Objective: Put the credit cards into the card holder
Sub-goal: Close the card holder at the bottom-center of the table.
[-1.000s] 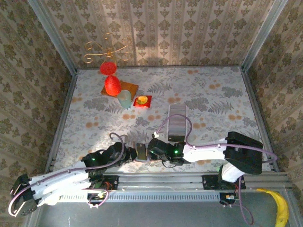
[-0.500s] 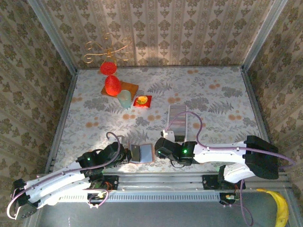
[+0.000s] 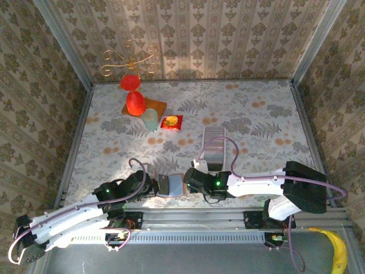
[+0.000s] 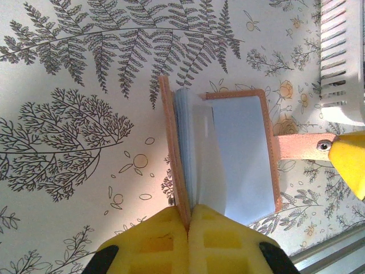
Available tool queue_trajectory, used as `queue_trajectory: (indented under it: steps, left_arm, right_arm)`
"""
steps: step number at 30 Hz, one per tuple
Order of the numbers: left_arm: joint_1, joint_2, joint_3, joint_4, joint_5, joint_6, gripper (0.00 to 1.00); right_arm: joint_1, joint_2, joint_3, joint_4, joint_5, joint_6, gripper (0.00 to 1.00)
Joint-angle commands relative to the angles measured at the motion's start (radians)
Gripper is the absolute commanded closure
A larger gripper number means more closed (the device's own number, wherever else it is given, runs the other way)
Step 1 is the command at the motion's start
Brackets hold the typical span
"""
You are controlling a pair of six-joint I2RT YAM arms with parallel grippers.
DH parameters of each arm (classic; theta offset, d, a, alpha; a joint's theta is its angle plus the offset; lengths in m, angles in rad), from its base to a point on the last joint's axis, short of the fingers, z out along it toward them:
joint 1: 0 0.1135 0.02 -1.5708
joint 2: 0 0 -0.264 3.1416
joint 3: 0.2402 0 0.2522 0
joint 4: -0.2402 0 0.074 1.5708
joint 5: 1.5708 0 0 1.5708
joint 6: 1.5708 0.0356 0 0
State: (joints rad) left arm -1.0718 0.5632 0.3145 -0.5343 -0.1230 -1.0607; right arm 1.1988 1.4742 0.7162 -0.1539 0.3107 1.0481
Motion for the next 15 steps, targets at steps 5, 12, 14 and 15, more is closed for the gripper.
queue_trajectory:
  steps: [5,12,14,15]
  left_arm:
    - [0.005,0.01,0.009,-0.047,0.009,0.034,1.0]
    - [0.005,0.014,0.021,-0.055,0.01,0.047,1.0]
    - [0.005,0.019,0.024,-0.047,0.016,0.049,1.0]
    - [0.005,0.022,0.026,-0.043,0.021,0.051,1.0]
  right_arm:
    - [0.004,-0.011,0.005,0.019,0.024,0.017,0.94]
    - [0.004,-0.023,-0.003,0.01,0.028,0.019,0.92]
    - [0.004,-0.027,-0.009,0.025,0.026,0.018,1.0]
    - [0.004,-0.028,-0.009,0.027,0.024,0.017,1.0]
